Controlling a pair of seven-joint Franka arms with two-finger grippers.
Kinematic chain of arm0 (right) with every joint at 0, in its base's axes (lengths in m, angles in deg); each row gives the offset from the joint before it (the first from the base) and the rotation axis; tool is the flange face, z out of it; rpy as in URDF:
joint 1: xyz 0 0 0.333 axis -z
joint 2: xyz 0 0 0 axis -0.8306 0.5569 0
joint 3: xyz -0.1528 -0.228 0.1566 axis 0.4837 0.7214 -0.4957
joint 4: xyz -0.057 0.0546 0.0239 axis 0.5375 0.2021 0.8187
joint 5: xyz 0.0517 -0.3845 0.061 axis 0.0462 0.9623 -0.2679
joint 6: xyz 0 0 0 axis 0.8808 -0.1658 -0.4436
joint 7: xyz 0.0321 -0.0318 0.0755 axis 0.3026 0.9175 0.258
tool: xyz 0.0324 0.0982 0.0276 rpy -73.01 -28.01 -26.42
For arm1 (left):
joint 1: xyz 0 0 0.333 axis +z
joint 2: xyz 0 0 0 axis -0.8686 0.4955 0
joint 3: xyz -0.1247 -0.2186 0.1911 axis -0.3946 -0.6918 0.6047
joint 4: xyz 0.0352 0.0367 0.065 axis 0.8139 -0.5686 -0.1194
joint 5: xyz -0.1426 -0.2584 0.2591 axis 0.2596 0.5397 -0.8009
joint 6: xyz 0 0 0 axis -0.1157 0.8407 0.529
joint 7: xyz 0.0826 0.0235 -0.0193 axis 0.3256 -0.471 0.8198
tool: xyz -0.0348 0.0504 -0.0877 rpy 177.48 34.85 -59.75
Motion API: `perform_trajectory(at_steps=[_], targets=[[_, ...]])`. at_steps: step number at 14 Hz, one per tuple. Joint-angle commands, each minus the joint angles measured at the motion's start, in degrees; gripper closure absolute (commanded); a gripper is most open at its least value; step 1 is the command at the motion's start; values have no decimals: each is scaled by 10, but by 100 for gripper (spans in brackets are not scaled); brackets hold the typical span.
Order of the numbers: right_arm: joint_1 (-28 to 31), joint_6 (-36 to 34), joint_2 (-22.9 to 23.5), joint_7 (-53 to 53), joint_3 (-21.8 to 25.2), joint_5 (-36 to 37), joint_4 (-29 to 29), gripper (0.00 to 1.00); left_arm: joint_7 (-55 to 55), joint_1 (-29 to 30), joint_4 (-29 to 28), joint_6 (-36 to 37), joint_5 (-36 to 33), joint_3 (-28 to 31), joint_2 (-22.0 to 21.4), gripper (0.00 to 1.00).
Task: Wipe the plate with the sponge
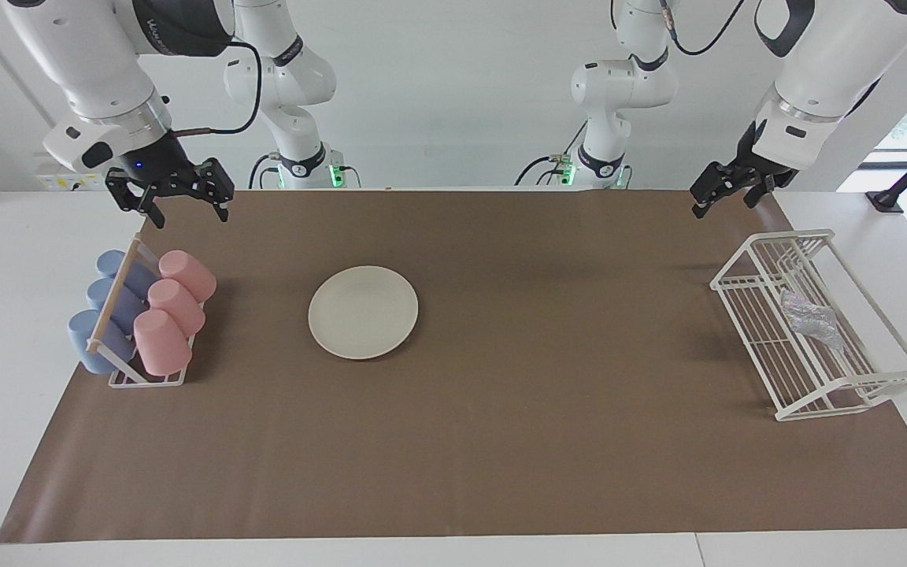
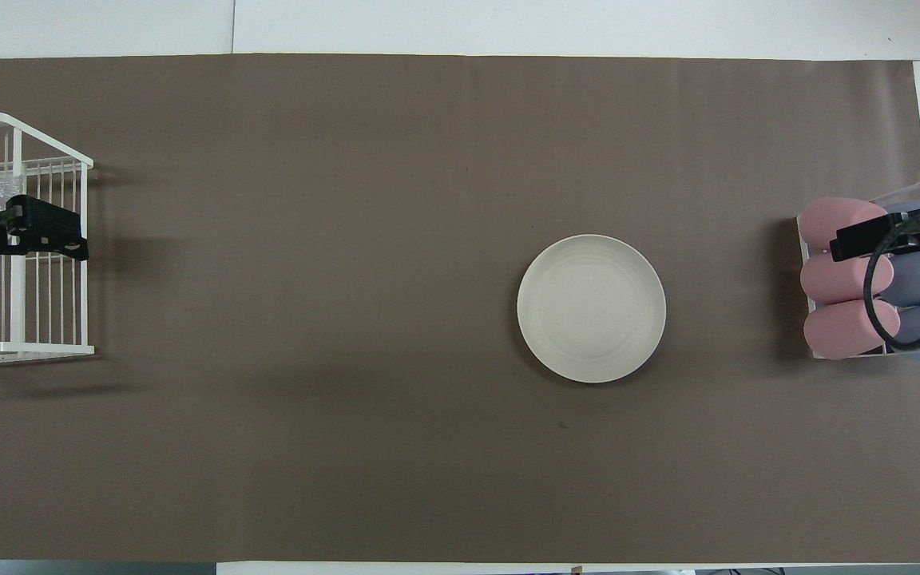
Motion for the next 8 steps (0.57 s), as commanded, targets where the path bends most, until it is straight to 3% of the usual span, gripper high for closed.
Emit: perform_trajectory(at_steps=[1, 8], targets=[[1, 8, -11, 13, -5, 7, -11, 0, -2, -3, -13, -9, -6, 5, -13, 0], [0, 9, -11, 21, -6, 7, -11, 0, 6, -3, -15, -9, -6, 7, -13, 0]])
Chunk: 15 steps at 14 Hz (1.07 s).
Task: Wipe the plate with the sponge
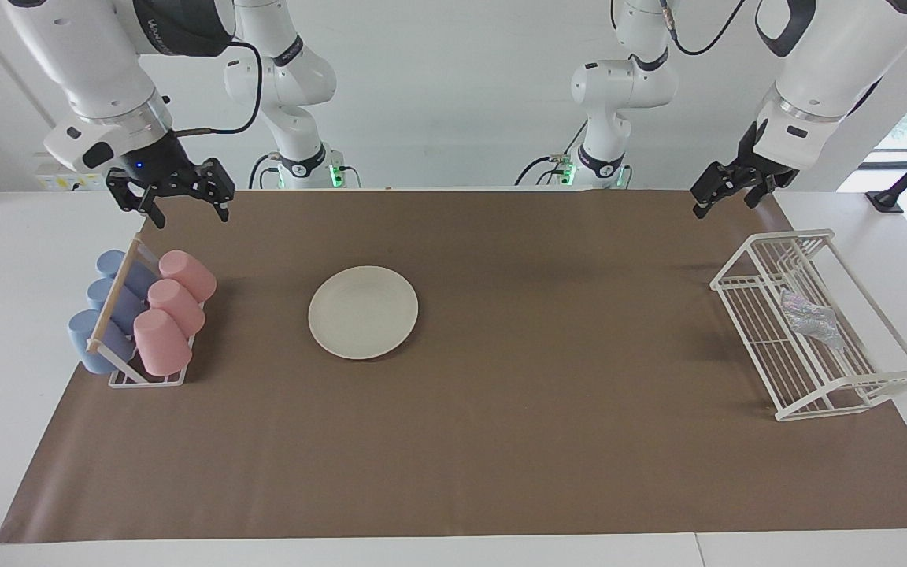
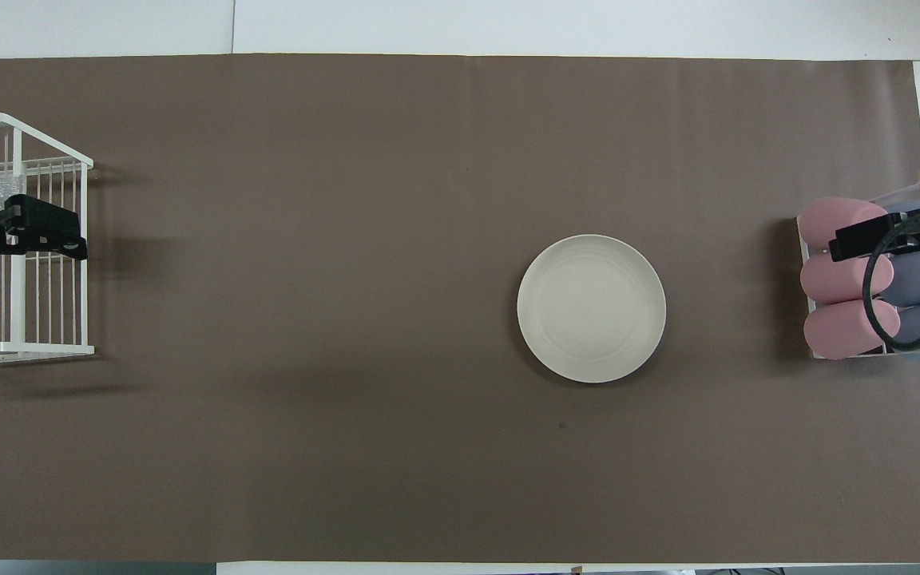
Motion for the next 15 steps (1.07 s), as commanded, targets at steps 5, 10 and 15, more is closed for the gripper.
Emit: perform_trajectory(at_steps=[5, 10, 15], targets=[[-1, 8, -11, 23, -6, 7, -11, 0, 55, 3, -42, -48, -3, 6, -20, 0], [-1, 8, -11, 24, -6, 7, -12, 0, 72, -39, -42, -50, -177, -3, 10, 0], [1, 8, -11, 24, -5, 7, -11, 0, 131, -73, -38, -56, -391, -3, 109, 0]])
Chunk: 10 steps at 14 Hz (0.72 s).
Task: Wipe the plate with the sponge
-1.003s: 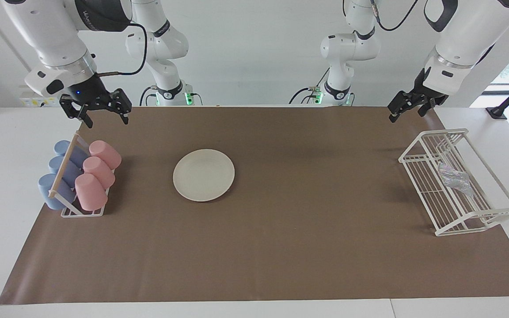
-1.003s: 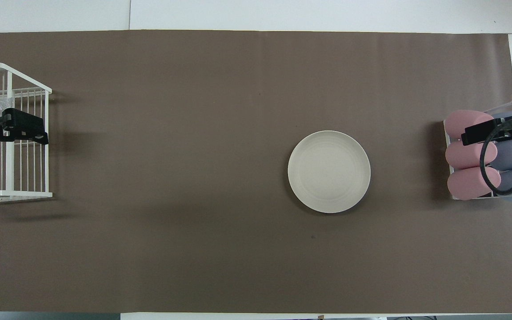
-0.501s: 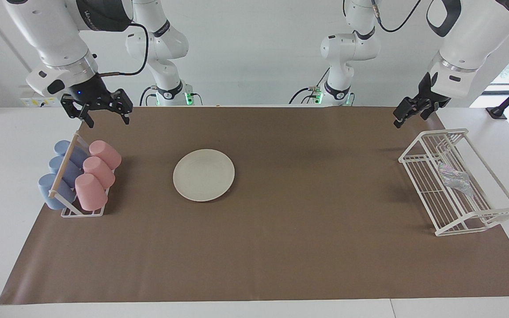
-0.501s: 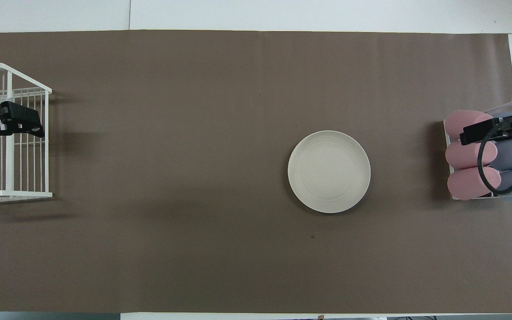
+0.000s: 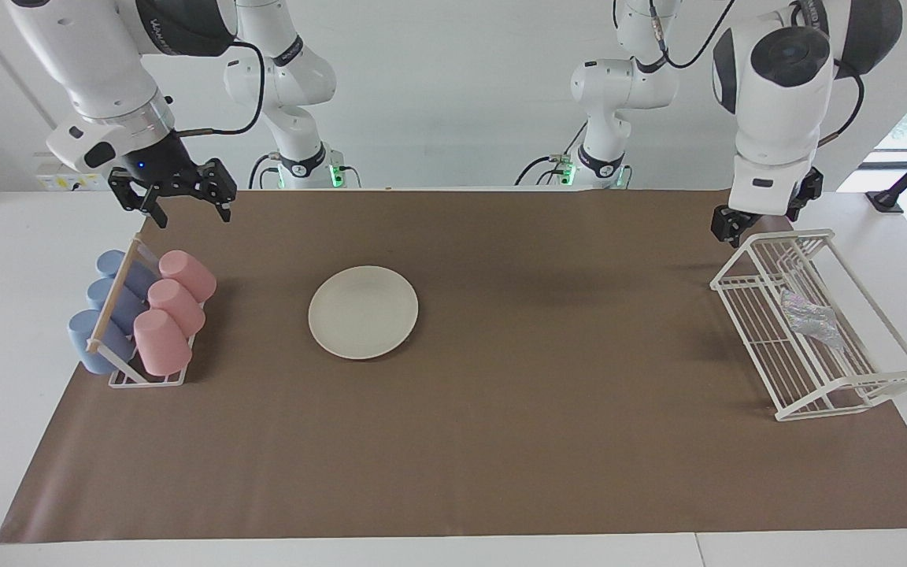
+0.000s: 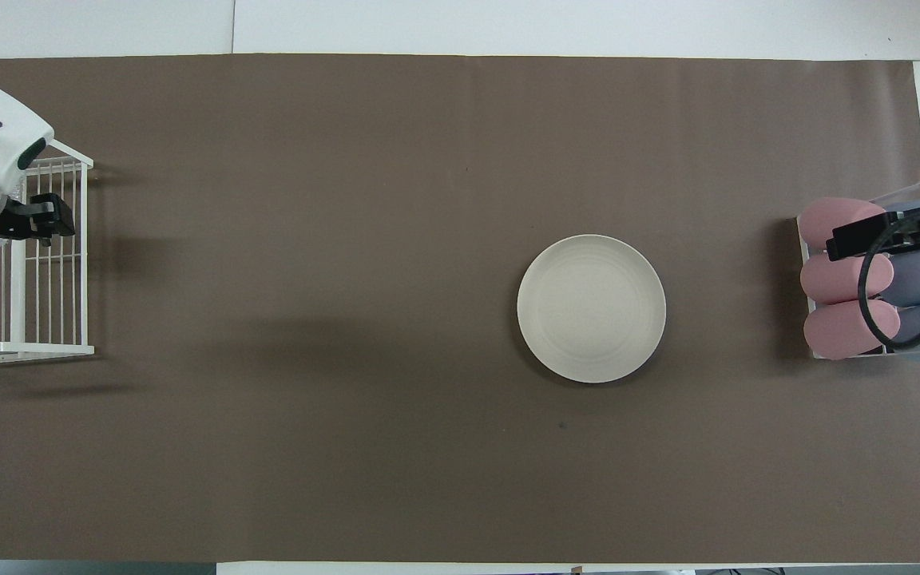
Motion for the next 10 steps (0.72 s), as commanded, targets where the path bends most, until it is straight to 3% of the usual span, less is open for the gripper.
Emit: perform_trajectory(at_steps=[1, 6, 10], targets=[[2, 8, -11, 13, -4, 7, -11, 0, 41, -13, 4, -19, -97, 5, 63, 0], [5, 9, -11, 12, -3, 7, -11, 0, 71, -9, -2, -55, -214, 5, 134, 0], [-1, 1, -12, 80, -4, 6, -14, 0, 110, 5, -6, -93, -247, 6, 161, 0]])
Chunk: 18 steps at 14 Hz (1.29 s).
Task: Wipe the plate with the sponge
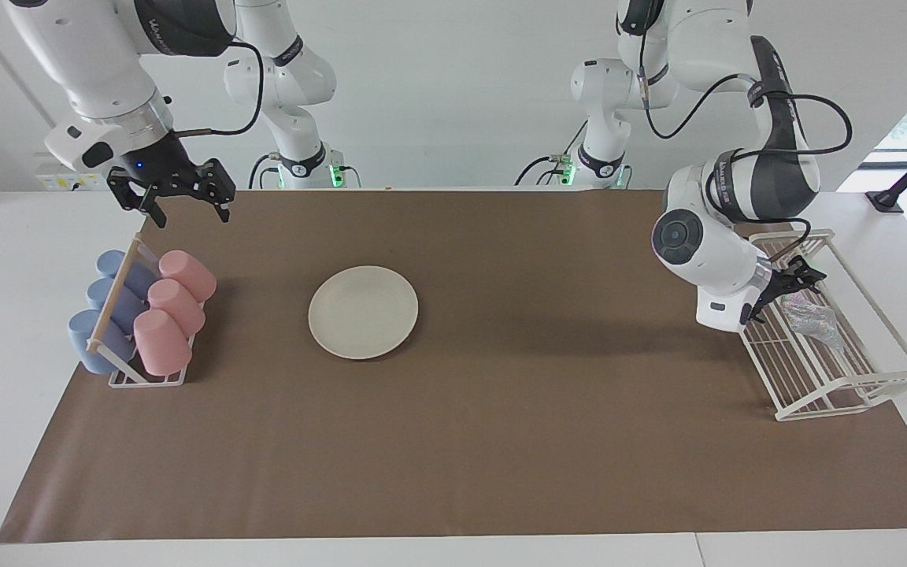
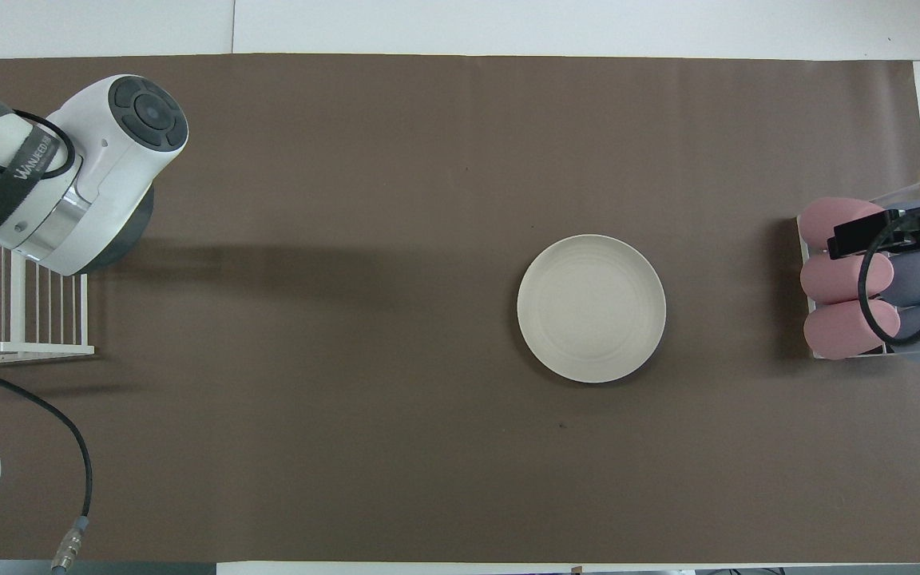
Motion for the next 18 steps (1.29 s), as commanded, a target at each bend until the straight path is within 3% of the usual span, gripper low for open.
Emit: perform_trajectory(at_steps=[1, 6, 8, 12, 14, 15, 18], targets=[[-1, 0, -12, 67, -4, 5, -13, 0, 23, 15, -13, -31, -22, 1, 6, 0], [2, 0, -12, 169, -2, 3, -15, 0, 25, 24, -19, -32, -23, 1, 4, 0], [-8, 8, -23, 289, -12, 3, -37, 0, 28, 24, -19, -31, -23, 1, 4, 5], [-68, 31, -29, 530, -20, 3, -48, 0, 28, 25, -20, -34, -24, 1, 4, 61], [-76, 35, -28, 595, -21, -4, -49, 0, 28, 25, -22, -32, -24, 1, 3, 82], [-84, 33, -28, 629, -21, -8, -50, 0, 28, 25, -22, -32, -24, 1, 3, 100], [-113, 36, -29, 816, -21, -56, -49, 0, 28, 25, -21, -31, -23, 1, 4, 100]])
